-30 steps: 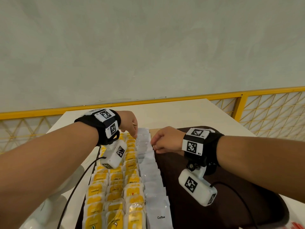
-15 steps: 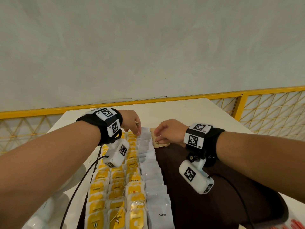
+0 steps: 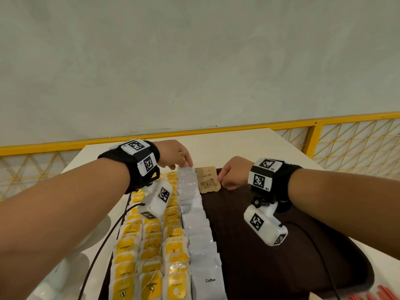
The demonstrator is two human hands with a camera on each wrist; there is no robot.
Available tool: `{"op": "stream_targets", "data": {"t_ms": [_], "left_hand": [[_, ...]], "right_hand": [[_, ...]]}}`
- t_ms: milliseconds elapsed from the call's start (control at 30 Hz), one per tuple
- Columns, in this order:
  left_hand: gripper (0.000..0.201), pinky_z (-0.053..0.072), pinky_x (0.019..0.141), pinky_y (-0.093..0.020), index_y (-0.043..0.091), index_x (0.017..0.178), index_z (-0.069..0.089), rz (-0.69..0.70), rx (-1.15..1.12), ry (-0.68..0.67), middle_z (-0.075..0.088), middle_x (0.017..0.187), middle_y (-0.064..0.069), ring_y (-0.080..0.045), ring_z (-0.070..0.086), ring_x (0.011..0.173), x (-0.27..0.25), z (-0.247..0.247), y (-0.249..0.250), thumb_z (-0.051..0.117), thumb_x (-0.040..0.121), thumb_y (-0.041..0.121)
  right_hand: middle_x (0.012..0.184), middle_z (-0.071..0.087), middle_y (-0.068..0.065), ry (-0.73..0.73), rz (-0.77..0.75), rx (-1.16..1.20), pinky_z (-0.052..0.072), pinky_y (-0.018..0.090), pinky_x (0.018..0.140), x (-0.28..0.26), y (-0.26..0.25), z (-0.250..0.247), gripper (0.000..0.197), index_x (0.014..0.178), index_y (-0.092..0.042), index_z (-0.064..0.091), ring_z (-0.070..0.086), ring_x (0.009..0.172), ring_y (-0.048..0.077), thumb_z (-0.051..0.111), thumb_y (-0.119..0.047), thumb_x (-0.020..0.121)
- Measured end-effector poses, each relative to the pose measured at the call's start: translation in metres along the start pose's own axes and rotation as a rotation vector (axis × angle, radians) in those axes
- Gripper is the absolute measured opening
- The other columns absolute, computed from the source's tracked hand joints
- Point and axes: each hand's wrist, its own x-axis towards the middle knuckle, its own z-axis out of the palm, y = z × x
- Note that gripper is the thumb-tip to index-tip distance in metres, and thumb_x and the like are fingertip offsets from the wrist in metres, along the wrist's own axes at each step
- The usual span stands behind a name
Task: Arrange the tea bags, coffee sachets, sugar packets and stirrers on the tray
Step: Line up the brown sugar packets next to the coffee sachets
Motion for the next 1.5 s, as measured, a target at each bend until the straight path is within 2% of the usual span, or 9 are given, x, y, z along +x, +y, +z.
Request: {"op": "stream_targets", "data": {"t_ms": [100,200,367,467,567,733,900,1133,1500], "left_hand": [[0.033,0.053,0.072,-0.024,0.020,0.125,0.049,0.061,-0.592,0.025,0.064,0.108,-0.007,-0.015,0.064,0.083,-0.006,0.006,0.006,0.047,0.097,0.004],[0.036,0.051,0.092,-0.036,0.016,0.133,0.045,0.147,-1.070,0.070,0.064,0.118,-0.007,-0.020,0.063,0.101,-0.009,0.016,0.016,0.046,0.099,0.009],[0.036,0.044,0.096,-0.024,0.014,0.136,0.048,0.231,-1.267,0.095,0.058,0.131,-0.003,-0.014,0.058,0.107,-0.011,0.031,0.039,0.037,0.102,0.016],[0.038,0.039,0.104,-0.024,0.020,0.140,0.044,0.252,-1.171,0.088,0.051,0.138,-0.001,-0.013,0.053,0.117,-0.012,0.032,0.043,0.035,0.103,0.024],[0.036,0.039,0.105,-0.031,0.019,0.128,0.053,0.252,-0.904,0.044,0.060,0.125,-0.004,-0.016,0.056,0.113,-0.013,0.029,0.039,0.035,0.101,0.035],[0.012,0.051,0.068,-0.019,0.014,0.088,0.065,0.198,-0.503,0.163,0.065,0.084,-0.002,-0.010,0.061,0.076,-0.007,0.020,0.030,0.057,0.094,0.021],[0.005,0.050,0.065,-0.018,0.017,0.091,0.068,0.132,-0.167,0.018,0.069,0.083,0.002,-0.005,0.064,0.072,0.008,0.019,0.030,0.064,0.089,0.015],[0.003,0.044,0.069,-0.022,0.021,0.082,0.069,0.089,0.144,-0.043,0.067,0.082,0.005,-0.008,0.056,0.073,0.034,0.021,0.036,0.068,0.085,0.020],[0.016,0.037,0.073,-0.022,0.013,0.101,0.071,0.076,0.304,-0.030,0.057,0.078,0.011,-0.003,0.047,0.072,0.049,0.025,0.037,0.066,0.085,0.012]], "right_hand": [[0.089,0.066,0.015,0.119,-0.148,0.298,0.058,0.029,0.077,-0.001,-0.003,-0.005,0.007,0.090,0.000,0.066,0.063,0.075,0.019,0.060,0.001,0.087],[0.095,0.062,0.013,0.050,-0.291,0.719,0.059,0.029,0.074,-0.013,-0.014,-0.008,0.013,0.103,-0.003,0.057,0.065,0.081,0.019,0.061,-0.004,0.090],[0.091,0.065,0.009,-0.083,-0.337,0.886,0.059,0.026,0.067,-0.026,-0.023,-0.005,0.007,0.098,-0.008,0.058,0.067,0.076,0.016,0.060,-0.009,0.092],[0.095,0.064,0.011,-0.133,-0.327,0.955,0.059,0.026,0.068,-0.026,-0.018,-0.008,0.018,0.108,-0.003,0.056,0.065,0.078,0.018,0.060,-0.010,0.092],[0.103,0.063,0.016,-0.129,-0.303,0.953,0.059,0.026,0.068,-0.025,-0.012,-0.013,0.030,0.119,0.002,0.054,0.065,0.083,0.020,0.060,-0.008,0.091],[0.107,0.067,0.016,-0.062,-0.154,0.821,0.058,0.024,0.063,-0.020,0.004,-0.018,0.028,0.117,0.000,0.056,0.068,0.086,0.019,0.061,-0.008,0.090],[0.103,0.068,0.016,-0.034,-0.062,0.493,0.052,0.023,0.067,-0.004,0.020,-0.003,0.020,0.101,-0.001,0.064,0.063,0.087,0.019,0.069,-0.011,0.085],[0.073,0.064,0.009,0.044,-0.040,0.214,0.040,0.020,0.050,0.014,0.024,0.003,0.019,0.069,-0.012,0.063,0.052,0.060,0.016,0.076,-0.019,0.080],[0.083,0.067,0.008,-0.063,-0.020,0.237,0.053,0.021,0.068,0.020,0.024,0.005,0.009,0.077,-0.010,0.065,0.060,0.081,0.020,0.071,-0.009,0.083]]}}
